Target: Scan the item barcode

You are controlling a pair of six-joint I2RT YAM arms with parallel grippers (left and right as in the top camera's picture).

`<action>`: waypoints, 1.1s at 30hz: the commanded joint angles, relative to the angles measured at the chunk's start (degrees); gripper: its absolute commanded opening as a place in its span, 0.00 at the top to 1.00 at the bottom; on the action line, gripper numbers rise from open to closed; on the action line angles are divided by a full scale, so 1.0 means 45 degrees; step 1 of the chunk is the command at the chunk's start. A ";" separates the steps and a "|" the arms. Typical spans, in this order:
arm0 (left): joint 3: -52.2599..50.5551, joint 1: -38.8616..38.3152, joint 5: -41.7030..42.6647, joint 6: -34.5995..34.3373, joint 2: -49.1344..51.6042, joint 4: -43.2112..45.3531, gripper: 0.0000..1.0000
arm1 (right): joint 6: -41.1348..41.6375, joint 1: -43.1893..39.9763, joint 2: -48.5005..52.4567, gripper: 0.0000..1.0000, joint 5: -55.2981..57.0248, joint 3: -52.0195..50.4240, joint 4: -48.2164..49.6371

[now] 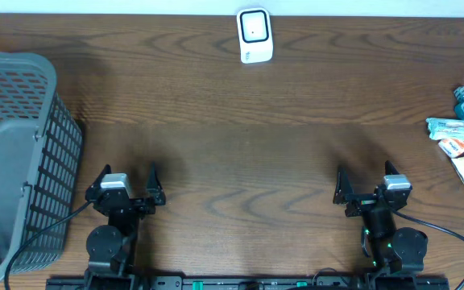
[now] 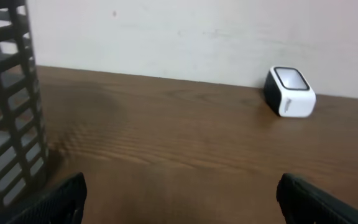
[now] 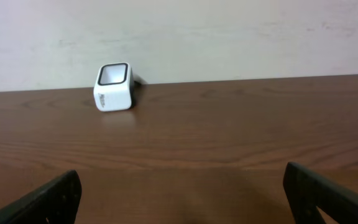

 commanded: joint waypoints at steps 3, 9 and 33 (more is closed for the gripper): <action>-0.0311 0.0068 0.0282 0.0797 -0.0141 -0.0432 0.02 | -0.0209 0.0039 -0.0083 0.01 0.0180 -0.0015 -0.0063; -0.0311 0.0068 0.0238 0.0801 -0.0141 -0.0427 0.02 | -0.0209 0.0039 -0.0083 0.01 0.0180 -0.0015 -0.0063; -0.0311 0.0413 0.0238 0.0801 -0.0141 -0.0408 0.02 | -0.0209 0.0039 -0.0083 0.01 0.0180 -0.0015 -0.0063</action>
